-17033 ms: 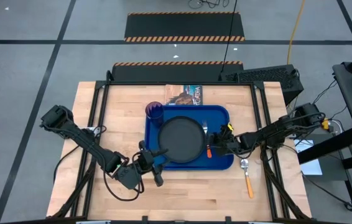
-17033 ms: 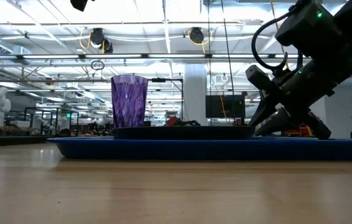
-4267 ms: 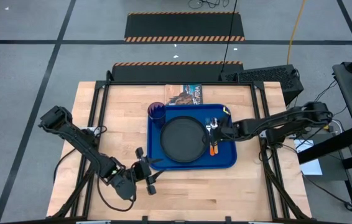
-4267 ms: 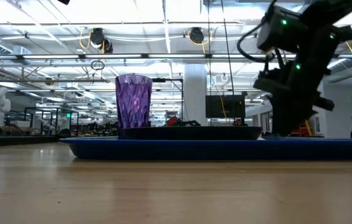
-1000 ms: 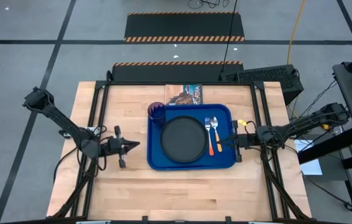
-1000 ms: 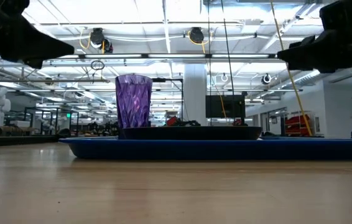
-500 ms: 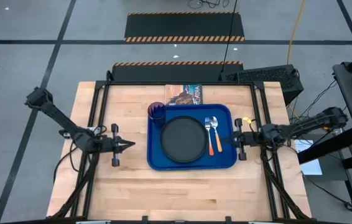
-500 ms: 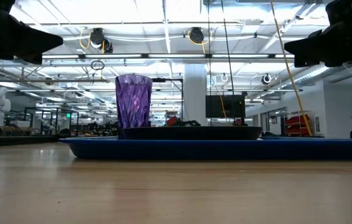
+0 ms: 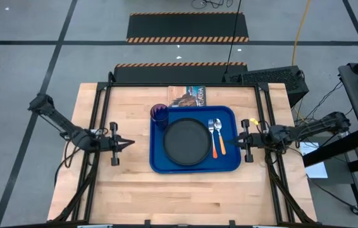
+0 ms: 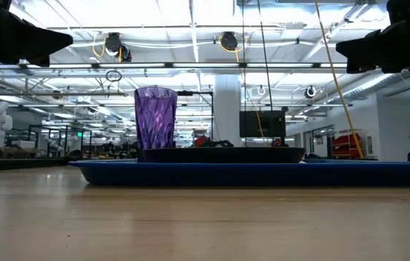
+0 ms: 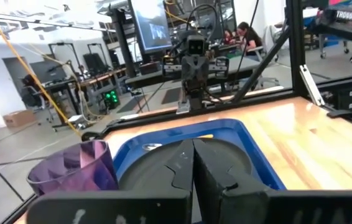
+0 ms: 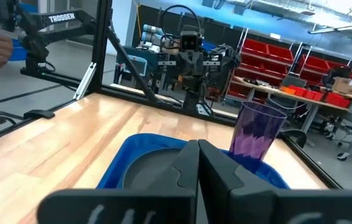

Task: Pick and place plate/cup/fork/spoon on tray
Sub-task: Return to Home Position

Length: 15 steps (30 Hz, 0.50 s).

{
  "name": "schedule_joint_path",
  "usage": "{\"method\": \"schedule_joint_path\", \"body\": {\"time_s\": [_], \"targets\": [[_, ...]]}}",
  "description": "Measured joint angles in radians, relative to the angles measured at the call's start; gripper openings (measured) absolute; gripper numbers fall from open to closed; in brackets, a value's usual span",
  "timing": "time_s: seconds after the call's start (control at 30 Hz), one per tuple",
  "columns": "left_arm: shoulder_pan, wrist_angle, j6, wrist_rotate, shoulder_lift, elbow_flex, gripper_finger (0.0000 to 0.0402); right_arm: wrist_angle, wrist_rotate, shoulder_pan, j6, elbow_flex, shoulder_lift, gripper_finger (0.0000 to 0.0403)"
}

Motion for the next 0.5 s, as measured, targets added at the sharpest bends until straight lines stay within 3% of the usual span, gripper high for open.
{"method": "schedule_joint_path", "body": {"time_s": [0.5], "targets": [[0.063,-0.23,-0.015,0.042,-0.234,0.0,0.0012,-0.105,-0.018,-0.001,-0.051,-0.001,-0.127,0.0]]}}
